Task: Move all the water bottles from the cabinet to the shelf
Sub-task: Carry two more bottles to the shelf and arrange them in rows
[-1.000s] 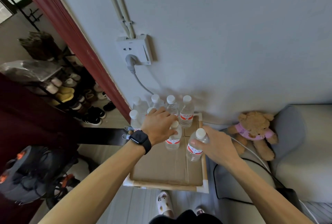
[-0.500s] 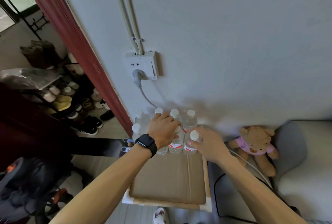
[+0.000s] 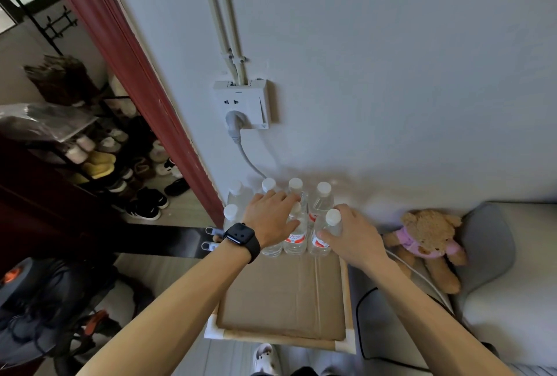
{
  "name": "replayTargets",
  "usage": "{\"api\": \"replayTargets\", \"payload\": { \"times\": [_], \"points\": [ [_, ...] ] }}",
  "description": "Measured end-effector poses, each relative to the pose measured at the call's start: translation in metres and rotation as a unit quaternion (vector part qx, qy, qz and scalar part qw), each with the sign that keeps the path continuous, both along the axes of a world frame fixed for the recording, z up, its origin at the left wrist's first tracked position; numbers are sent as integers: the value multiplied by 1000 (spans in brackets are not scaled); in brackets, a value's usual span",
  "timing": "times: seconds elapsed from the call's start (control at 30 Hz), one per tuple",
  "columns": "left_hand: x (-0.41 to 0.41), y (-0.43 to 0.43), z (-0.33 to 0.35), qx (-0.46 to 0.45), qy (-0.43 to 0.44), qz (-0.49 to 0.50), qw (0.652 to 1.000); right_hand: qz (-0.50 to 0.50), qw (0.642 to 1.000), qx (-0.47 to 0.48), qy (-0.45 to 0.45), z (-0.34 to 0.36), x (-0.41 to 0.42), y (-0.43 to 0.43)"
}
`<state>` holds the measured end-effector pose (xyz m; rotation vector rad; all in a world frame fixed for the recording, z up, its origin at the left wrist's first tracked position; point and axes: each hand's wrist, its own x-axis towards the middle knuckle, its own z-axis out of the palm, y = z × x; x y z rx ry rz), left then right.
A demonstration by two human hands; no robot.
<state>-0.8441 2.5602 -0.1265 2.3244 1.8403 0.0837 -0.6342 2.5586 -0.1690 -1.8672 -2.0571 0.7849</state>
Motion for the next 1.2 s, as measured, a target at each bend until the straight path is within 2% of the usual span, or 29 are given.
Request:
{"api": "replayTargets", "payload": {
  "times": [0.23,0.53,0.87,1.2],
  "points": [
    [-1,0,0,-6,-10,4,1000,-16,1000,-1,3,-2,-3,-1],
    [-1,5,5,-21,4,-5,1000,8,999,53,4,-1,-16,6],
    [-2,8,7,-32,8,-4,999,-11,1000,17,24,-1,-10,11],
    [0,9,9,-40,14,-3,999,23,999,11,-22,-5,-5,8]
  ]
}}
